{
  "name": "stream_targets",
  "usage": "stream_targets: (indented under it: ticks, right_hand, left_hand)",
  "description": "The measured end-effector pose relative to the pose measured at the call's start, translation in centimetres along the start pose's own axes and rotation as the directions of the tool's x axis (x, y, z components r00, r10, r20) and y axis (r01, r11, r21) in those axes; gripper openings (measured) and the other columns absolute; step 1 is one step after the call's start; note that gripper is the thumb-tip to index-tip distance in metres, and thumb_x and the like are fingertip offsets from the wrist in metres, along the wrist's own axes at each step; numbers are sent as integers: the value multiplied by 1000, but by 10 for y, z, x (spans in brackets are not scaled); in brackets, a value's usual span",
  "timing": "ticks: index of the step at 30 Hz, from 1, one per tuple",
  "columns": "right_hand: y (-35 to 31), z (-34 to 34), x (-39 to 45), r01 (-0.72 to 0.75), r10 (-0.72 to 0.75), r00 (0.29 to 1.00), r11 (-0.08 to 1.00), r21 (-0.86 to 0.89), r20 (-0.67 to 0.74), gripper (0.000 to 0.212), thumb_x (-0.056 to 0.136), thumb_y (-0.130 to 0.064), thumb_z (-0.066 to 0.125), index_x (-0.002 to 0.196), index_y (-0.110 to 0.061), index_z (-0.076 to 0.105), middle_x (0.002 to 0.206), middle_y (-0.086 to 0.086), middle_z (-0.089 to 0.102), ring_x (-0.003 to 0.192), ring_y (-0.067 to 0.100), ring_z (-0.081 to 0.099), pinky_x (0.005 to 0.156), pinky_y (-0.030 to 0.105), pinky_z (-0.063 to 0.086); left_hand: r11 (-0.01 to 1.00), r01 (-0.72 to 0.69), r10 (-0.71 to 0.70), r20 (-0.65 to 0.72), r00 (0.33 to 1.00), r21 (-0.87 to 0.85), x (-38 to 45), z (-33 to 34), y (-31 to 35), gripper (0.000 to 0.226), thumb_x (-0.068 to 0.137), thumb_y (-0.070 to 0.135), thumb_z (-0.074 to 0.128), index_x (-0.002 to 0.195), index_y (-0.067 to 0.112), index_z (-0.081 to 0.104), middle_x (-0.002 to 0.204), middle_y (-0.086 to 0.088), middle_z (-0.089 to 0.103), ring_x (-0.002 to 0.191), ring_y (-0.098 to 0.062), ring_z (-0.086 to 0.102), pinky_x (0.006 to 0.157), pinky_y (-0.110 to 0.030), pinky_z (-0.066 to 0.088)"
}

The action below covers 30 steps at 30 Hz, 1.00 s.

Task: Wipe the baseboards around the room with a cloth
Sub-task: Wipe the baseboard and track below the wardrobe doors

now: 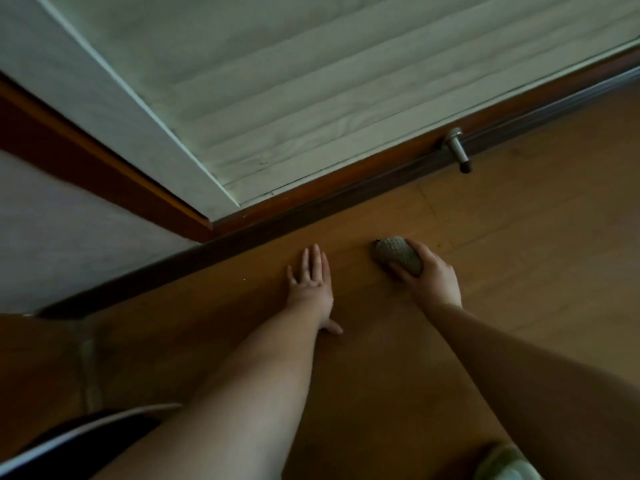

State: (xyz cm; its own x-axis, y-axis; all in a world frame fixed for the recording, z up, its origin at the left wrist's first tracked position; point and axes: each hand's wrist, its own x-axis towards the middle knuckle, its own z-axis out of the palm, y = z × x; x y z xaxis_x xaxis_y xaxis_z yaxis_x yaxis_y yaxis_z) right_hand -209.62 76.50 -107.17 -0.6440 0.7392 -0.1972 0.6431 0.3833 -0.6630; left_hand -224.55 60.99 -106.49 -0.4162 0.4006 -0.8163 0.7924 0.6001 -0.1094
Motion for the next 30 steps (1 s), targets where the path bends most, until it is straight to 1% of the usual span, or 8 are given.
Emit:
stream_targets:
  ticks: [4,6,9,12,15,19,26,30]
  right_hand:
    - [-48,-62,-9,-5,2,999,996,-89,-38,55,80,-55,71,127,-30,58,108,-8,69,97,13,65,84,36,56]
    - [-65,-95,-7,3,-6,999,996,-94,-33,53,80,-50,75,125,-27,60,102,-11,65,92,8,61,81,27,51]
    - [-76,-118,2,10,-17,998,993,-120,-57,52,79,-46,78,121,-21,63,104,-8,58,90,8,53,78,24,41]
    - [-72,-96,8,-21,13,997,994,-105,-74,52,80,-45,77,123,-19,63,106,-8,51,92,9,50,80,25,40]
    - [-63,-56,12,-18,13,996,998,-53,-92,54,81,-45,76,126,-20,61,108,-7,55,96,11,55,83,27,46]
    - [-47,-2,8,-59,63,994,997,45,-92,57,81,-46,75,128,-18,61,110,-6,58,99,11,56,84,24,47]
    - [-61,58,25,76,-79,997,986,152,12,58,82,-41,76,132,-19,57,117,-5,57,103,4,49,89,17,42]
    - [-78,74,48,168,-182,979,975,147,92,53,82,-33,77,129,-19,58,117,-1,57,110,14,53,96,26,46]
  left_hand:
    - [1000,9,-9,-41,999,10,-8,-5,3,151,66,63,81,146,2,-32,152,-23,-41,144,-43,-28,120,-62,3]
    - [1000,-2,3,-66,998,12,-12,-6,2,150,66,64,81,148,2,-29,153,-23,-39,145,-44,-27,120,-63,6]
    - [1000,4,-2,-46,999,31,-14,-7,0,150,67,63,80,148,1,-30,151,-24,-41,144,-44,-29,120,-63,6]
    - [998,26,-24,-39,999,57,-7,-4,4,151,67,63,80,147,1,-31,151,-24,-41,144,-45,-28,120,-63,8]
    - [997,28,-23,-74,997,70,-1,4,2,151,67,68,78,148,2,-31,153,-24,-39,145,-44,-27,120,-62,7]
    - [995,30,-26,-48,999,91,4,3,3,153,65,70,78,145,1,-33,151,-24,-41,144,-44,-28,120,-62,5]
    - [995,12,-10,-21,1000,97,8,4,1,154,65,73,75,145,1,-35,152,-23,-41,144,-44,-29,119,-64,2]
    - [993,-18,24,-51,998,115,4,4,3,151,68,73,73,146,-2,-32,156,-26,-33,147,-46,-21,118,-64,6]
